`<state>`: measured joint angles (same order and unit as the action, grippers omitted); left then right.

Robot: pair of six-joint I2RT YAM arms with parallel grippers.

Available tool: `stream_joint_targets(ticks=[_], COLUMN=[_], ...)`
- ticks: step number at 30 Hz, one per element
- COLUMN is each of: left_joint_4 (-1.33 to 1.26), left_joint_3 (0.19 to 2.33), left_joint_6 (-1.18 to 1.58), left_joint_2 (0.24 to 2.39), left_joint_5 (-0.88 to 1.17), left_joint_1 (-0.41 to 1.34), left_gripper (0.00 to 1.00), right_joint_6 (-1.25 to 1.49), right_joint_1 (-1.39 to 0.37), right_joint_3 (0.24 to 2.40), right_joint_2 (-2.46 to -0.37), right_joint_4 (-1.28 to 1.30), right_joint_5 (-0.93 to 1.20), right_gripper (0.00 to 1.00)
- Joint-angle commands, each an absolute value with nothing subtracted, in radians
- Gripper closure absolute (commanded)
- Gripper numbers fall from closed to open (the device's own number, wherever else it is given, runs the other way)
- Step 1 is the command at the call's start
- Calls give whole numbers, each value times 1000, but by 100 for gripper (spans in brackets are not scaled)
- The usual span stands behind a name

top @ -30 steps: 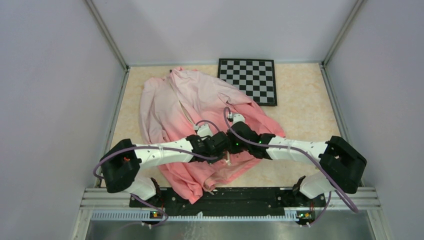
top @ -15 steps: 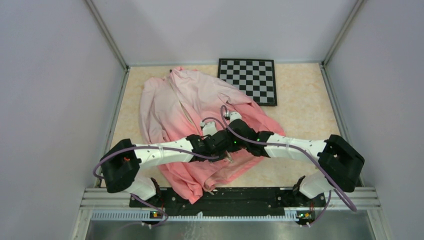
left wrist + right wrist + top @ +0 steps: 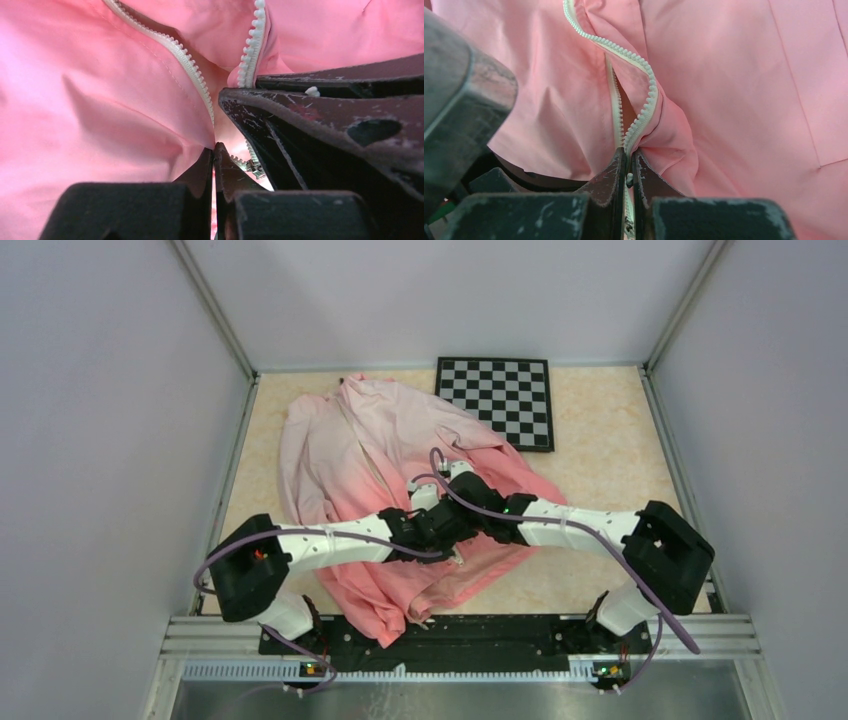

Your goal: Zip up the jacket

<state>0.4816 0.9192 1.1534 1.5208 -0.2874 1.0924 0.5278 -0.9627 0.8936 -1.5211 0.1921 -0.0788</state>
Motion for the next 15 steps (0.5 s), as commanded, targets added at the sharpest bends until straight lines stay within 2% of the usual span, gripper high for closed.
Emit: stream_joint_targets(ticks=[1,9,15], left_joint_4=[391,206,181], left_joint_3=[948,813,806], left_joint_6=[1102,1065,986], left_joint_2=[1508,1420,1411], left_joint_5=[-269,-239,-200], left_joint_1=[1111,1109,1111], left_gripper=[100,100,100], right_joint_6=[540,577,604], right_joint_1=[-977,-956,-949], right_joint_3=[978,940,952], right_joint_2=[-1540,-1510,-1516], right_joint_4=[111,41,35], right_joint_5=[-31,41,30], right_gripper=[100,100,100])
